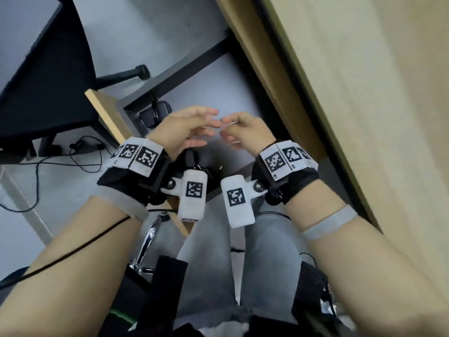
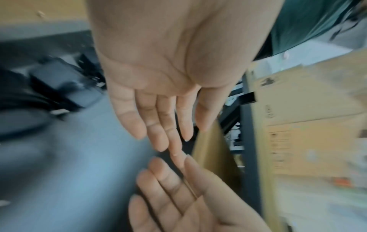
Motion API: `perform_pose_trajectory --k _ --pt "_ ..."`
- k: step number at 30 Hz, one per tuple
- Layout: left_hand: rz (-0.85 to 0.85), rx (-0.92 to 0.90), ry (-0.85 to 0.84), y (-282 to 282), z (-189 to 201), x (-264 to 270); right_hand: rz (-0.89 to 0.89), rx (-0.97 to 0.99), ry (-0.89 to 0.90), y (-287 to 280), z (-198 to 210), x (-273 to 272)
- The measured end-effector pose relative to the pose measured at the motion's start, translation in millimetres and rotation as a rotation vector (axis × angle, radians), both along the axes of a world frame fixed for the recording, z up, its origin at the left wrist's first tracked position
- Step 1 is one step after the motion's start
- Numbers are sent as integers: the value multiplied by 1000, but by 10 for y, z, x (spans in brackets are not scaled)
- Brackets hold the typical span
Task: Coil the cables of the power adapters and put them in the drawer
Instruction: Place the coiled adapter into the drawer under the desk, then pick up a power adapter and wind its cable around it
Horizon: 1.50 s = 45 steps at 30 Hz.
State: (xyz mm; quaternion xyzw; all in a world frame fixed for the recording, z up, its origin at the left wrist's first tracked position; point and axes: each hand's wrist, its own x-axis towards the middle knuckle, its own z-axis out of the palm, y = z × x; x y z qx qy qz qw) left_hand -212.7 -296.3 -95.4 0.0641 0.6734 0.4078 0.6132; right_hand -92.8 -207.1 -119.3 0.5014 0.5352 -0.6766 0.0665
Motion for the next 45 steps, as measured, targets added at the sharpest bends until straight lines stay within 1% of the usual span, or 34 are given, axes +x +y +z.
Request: perform_pose_trajectory --k 3,5,8,10,17,20,23,26,28,30,32,34,36,39,41,42,45 --pt "13 178 5 326 488 150 -92 -16 176 306 641 154" --pt "7 273 -12 597 761 318 -176 9 253 521 972 351" --pt "-23 364 -42 1067 1030 652 -333 70 296 889 1289 775" --pt "-75 388 -57 1394 1125 961 -400 119 277 1136 1421 1141" --pt "-380 381 -63 2320 1256 2202 -660 367 126 1792 1514 2538" --pt "-474 388 -71 2615 1273 2638 -764 407 126 1978 1577 2992" --pt "-569 400 -84 2929 1321 2981 -824 433 154 2168 1642 3303" --pt "-658 408 -75 3300 1358 3266 -906 460 116 2367 1623 3553" --pt "-701 425 -31 3569 1341 3430 -965 472 70 2509 1563 3693" --pt "-776 431 62 3822 1325 3578 -1018 490 2 2642 1473 3805" --pt "-849 412 152 4053 1308 3728 -1008 541 -129 2772 1386 3895" --pt "-924 405 268 4275 1230 3862 -950 600 -222 2914 1313 3960" --pt "-1024 378 415 4455 1102 3950 -863 635 -298 3056 1252 4026" --pt "-1150 333 528 4625 930 4034 -693 650 -423 3222 1151 4097" --pt "-1234 358 589 4658 895 4076 -627 629 -457 3272 1069 4108" --pt "-1248 391 615 4670 879 4088 -611 618 -461 3281 1030 4108" --pt "-1220 444 626 4667 860 4093 -625 616 -451 3264 953 4128"
